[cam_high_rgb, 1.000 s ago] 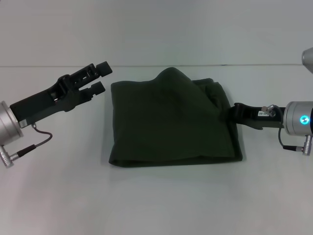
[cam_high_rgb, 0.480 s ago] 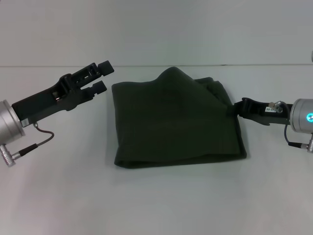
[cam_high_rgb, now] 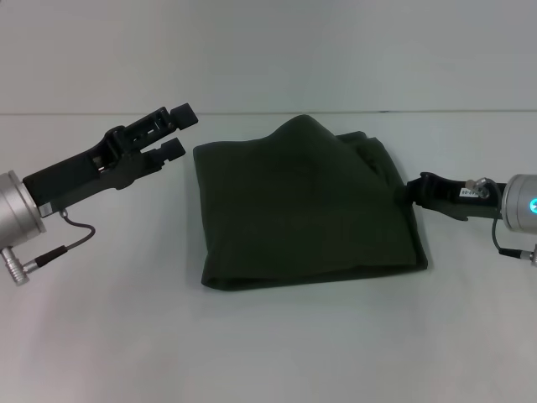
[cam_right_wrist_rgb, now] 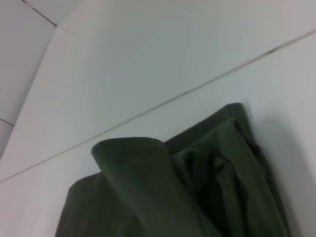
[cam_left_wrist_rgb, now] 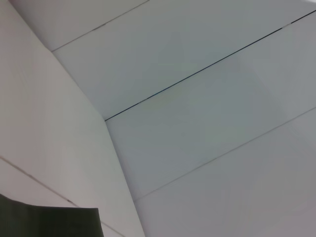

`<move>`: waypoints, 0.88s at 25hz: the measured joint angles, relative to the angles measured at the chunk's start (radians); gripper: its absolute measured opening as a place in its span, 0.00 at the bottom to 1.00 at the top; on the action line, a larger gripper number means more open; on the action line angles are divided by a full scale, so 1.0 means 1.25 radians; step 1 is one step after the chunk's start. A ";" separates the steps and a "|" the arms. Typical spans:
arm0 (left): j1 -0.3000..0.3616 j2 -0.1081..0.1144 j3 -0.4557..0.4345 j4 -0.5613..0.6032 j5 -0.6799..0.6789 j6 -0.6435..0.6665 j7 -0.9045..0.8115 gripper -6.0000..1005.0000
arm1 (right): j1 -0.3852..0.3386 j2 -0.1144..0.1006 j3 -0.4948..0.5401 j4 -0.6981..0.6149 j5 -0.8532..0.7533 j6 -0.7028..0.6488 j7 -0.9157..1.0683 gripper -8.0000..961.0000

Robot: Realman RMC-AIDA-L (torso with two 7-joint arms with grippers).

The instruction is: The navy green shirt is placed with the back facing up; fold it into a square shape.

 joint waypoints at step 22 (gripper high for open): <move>0.010 -0.002 0.007 -0.002 0.007 0.009 0.000 0.95 | 0.015 -0.068 0.032 -0.054 -0.013 -0.092 -0.048 0.46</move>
